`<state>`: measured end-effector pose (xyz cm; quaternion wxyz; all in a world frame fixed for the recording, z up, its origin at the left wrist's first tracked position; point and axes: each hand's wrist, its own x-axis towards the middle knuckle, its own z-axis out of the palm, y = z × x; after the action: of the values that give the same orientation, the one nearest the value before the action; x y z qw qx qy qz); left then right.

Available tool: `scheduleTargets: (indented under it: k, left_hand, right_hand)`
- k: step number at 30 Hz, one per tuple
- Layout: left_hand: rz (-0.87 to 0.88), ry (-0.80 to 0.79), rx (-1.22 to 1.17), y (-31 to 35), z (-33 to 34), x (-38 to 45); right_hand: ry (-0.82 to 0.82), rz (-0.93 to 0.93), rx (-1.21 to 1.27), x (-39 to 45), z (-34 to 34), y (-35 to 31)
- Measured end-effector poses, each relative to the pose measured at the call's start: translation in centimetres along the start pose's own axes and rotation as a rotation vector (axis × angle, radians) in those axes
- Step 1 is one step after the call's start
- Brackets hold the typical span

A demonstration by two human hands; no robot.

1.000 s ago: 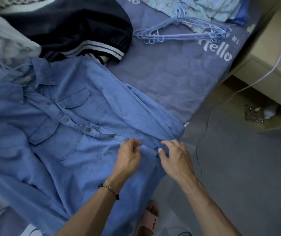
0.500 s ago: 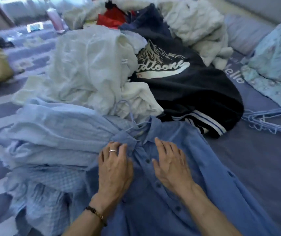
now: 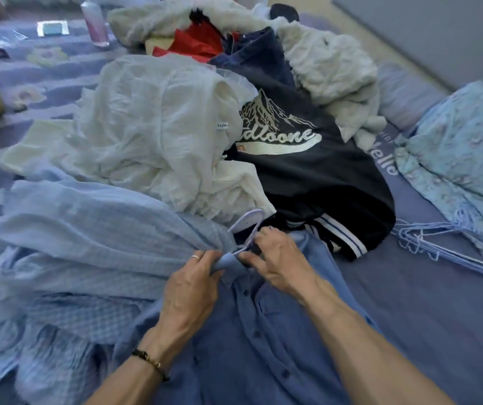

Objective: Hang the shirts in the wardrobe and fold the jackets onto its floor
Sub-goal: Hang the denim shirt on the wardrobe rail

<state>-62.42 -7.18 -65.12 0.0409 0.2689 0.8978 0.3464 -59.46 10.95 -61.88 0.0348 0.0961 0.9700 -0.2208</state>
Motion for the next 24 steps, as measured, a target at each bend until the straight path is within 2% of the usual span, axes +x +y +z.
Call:
scheduleTargets:
  k: [3,6,11,18,21,24]
  left_hand:
    - [0.031,0.024,-0.012,2.8,-1.8,-0.7]
    - [0.052,0.053,0.030,7.9,-3.4,-1.3]
    - [0.222,0.072,0.039,18.8,-3.9,-1.9]
    - [0.576,0.010,-0.129,39.1,-4.8,-3.7]
    - [0.737,0.002,-0.147,48.8,-6.3,-5.2]
    - [0.870,-0.052,-0.111,58.6,-6.9,-7.2]
  right_hand:
    - [-0.079,0.054,0.110,-2.5,-5.7,0.3]
    - [-0.033,0.091,0.173,-6.7,-12.9,1.2]
    - [0.038,0.177,0.183,-15.1,-23.4,3.3]
    - [0.238,0.329,0.134,-31.3,-39.8,5.5]
    - [0.304,0.379,0.202,-38.7,-46.3,6.9]
    - [0.452,0.438,0.279,-47.0,-51.9,8.1]
